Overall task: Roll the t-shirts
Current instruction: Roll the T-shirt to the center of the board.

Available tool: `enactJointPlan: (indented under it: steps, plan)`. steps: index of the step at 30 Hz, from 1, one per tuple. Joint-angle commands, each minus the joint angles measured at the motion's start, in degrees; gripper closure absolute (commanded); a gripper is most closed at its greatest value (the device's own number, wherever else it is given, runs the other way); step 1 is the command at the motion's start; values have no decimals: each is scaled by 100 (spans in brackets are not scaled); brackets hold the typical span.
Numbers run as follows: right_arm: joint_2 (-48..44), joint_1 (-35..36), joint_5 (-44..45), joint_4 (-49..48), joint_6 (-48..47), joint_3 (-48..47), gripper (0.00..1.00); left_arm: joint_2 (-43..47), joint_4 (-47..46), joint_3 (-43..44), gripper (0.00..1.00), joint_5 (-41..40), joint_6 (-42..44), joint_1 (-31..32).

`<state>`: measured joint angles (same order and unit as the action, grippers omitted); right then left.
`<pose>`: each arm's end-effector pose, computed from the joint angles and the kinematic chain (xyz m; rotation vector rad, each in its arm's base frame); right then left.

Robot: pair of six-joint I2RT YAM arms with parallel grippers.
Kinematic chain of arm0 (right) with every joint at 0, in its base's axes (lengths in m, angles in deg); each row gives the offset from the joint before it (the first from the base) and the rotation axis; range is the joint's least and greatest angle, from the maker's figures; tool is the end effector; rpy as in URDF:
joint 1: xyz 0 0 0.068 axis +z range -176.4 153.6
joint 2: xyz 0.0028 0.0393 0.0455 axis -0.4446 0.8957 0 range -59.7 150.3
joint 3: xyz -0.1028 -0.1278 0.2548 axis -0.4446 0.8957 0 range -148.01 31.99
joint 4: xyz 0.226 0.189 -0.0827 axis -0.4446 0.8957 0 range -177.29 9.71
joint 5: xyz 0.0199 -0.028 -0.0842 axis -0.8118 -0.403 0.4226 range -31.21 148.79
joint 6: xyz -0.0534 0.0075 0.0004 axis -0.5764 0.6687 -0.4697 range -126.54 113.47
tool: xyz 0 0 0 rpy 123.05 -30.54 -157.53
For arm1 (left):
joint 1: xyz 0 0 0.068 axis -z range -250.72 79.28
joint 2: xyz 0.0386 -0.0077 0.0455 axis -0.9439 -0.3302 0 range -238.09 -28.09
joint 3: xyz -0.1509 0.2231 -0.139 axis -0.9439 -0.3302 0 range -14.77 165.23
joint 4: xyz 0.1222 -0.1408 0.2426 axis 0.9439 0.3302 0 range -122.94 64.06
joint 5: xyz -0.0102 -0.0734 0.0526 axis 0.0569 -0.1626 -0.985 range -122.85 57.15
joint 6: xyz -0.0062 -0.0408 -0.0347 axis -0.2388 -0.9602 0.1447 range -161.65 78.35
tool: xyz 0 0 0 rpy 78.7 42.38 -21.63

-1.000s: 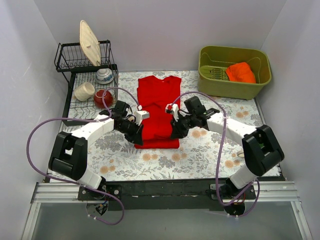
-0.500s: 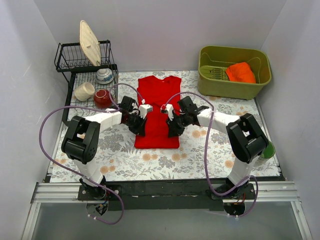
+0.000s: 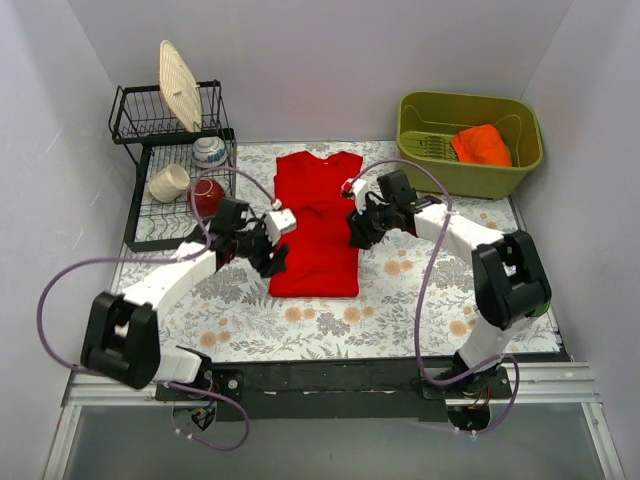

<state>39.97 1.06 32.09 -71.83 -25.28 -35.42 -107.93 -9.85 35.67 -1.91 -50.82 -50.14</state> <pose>0.3650 0.2078 0.2209 -1.1296 2.0942 0.6302 0.2889 -0.1279 0.2300 0.4830 2.4690 -0.8882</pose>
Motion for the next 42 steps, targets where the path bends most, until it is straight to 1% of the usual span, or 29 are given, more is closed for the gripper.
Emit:
enactJointPlan:
  steps: [1, 3, 4, 5, 7, 8, 12, 15, 17, 20, 22, 23, 25, 26, 29, 31, 34, 37, 39, 40, 42]
  plan:
    - [-888, 40, 69, 412, -384, 237, 42, 915, 615, -525, 39, 659, 2075, 191]
    - [-1159, 40, -2, 475, -437, 378, 39, 996, 653, -754, 40, 546, 2287, 288]
    - [-1231, 40, -37, 484, -446, 439, 38, 1005, 505, -833, 40, 484, 2358, 393]
    - [-1292, 49, -46, 484, -446, 518, 37, 1013, 390, -912, 41, 449, 2332, 420]
    - [-1424, 57, -81, 510, -481, 615, 31, 952, 197, -1018, 43, 483, 2271, 473]
    - [-1460, 101, -81, 536, -533, 668, 30, 813, 187, -1009, 44, 509, 2262, 500]
    - [-1688, 180, -11, 607, -780, 967, 30, 522, 170, -1044, 49, 562, 2314, 666]
    - [-1793, 189, 42, 642, -876, 1116, 30, 347, -50, -1176, 51, 475, 2376, 772]
    - [-1855, 198, 59, 598, -956, 1222, 31, 249, -226, -1273, 55, 361, 2402, 834]
    - [-2075, 259, 130, 283, -1087, 1608, 31, -5, -331, -1334, 65, 255, 2437, 843]
    - [-2285, 356, 182, -41, -1254, 1967, 31, -163, -340, -1343, 75, 211, 2411, 843]
    - [-2347, 504, 209, -148, -1481, 2074, 31, -208, -323, -1282, 85, 159, 2359, 843]
    - [-2575, 733, 383, -359, -1728, 2337, 31, -374, -122, -1186, 92, 158, 2332, 843]
    - [-2637, 917, 419, -603, -1877, 2547, 30, -419, -51, -1089, 99, 176, 2341, 843]
    - [-2813, 1260, 507, -895, -1958, 2830, 30, -524, 326, -861, 100, 342, 2367, 843]
    - [-2884, 1436, 612, -1036, -1949, 2909, 29, -595, 773, -510, 100, 640, 2289, 843]
    - [-2937, 1805, 806, -1361, -1870, 3068, 28, -919, 1432, 79, 100, 1054, 2104, 843]
    - [-2963, 2025, 1009, -1765, -1817, 3235, 28, -1297, 1986, 598, 100, 1466, 1867, 808]
    - [-2945, 2114, 1035, -1897, -1817, 3322, 27, -1534, 2155, 783, 100, 1651, 1621, 729]
    - [-2928, 2175, 1070, -1941, -1817, 3358, 27, -1622, 2304, 958, 100, 1870, 1577, 641]
    - [-2910, 2228, 1166, -2029, -1817, 3419, 27, -1798, 2454, 1099, 100, 2003, 1515, 588]
